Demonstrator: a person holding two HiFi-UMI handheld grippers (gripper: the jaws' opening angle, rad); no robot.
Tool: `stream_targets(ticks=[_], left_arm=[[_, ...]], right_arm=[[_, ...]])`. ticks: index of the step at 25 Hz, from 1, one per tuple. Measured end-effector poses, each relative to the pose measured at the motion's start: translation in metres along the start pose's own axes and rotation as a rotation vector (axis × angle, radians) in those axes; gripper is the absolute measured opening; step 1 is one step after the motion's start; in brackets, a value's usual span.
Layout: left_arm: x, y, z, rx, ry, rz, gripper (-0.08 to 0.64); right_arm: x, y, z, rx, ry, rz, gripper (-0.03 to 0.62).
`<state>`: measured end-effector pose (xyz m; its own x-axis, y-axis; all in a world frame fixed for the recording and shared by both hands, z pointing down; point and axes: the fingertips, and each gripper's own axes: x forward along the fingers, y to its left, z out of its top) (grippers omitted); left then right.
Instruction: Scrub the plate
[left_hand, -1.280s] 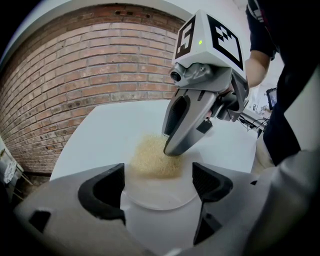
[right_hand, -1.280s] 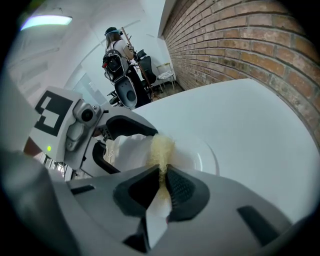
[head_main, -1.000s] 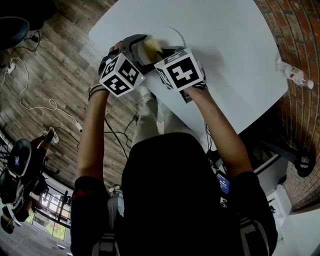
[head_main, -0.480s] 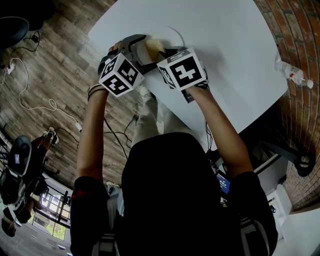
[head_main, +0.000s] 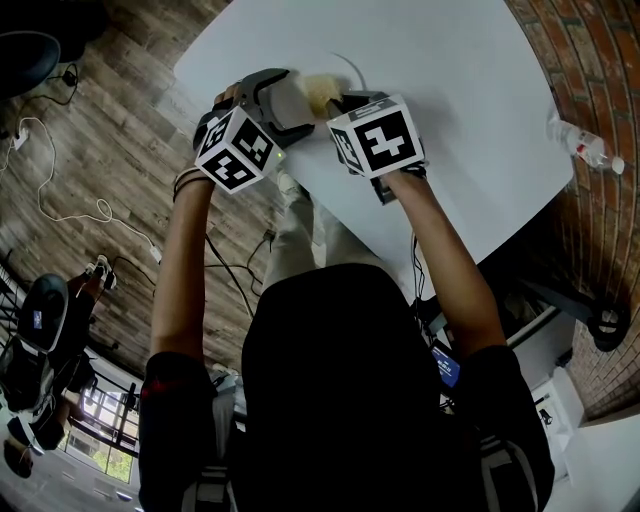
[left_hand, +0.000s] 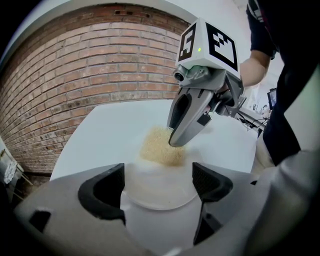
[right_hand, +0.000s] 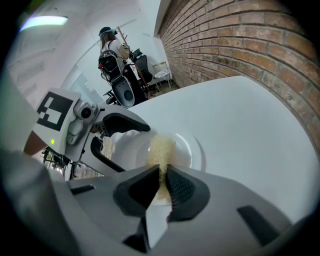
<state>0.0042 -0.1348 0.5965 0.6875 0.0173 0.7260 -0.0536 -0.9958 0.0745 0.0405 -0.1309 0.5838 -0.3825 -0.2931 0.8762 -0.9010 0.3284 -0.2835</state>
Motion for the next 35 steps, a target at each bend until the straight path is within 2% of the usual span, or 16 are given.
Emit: stream_targets(ticks=[21,35], left_arm=[[-0.001,0.0,0.0,-0.003,-0.001,0.001,0.403],[0.0,0.0,0.0,-0.005,-0.001,0.003,0.403]], right_arm=[[-0.025,-0.044,-0.012,0.058,-0.013,-0.067,0.04],[-0.025,-0.043,-0.017,0.073,-0.014,-0.066,0.04]])
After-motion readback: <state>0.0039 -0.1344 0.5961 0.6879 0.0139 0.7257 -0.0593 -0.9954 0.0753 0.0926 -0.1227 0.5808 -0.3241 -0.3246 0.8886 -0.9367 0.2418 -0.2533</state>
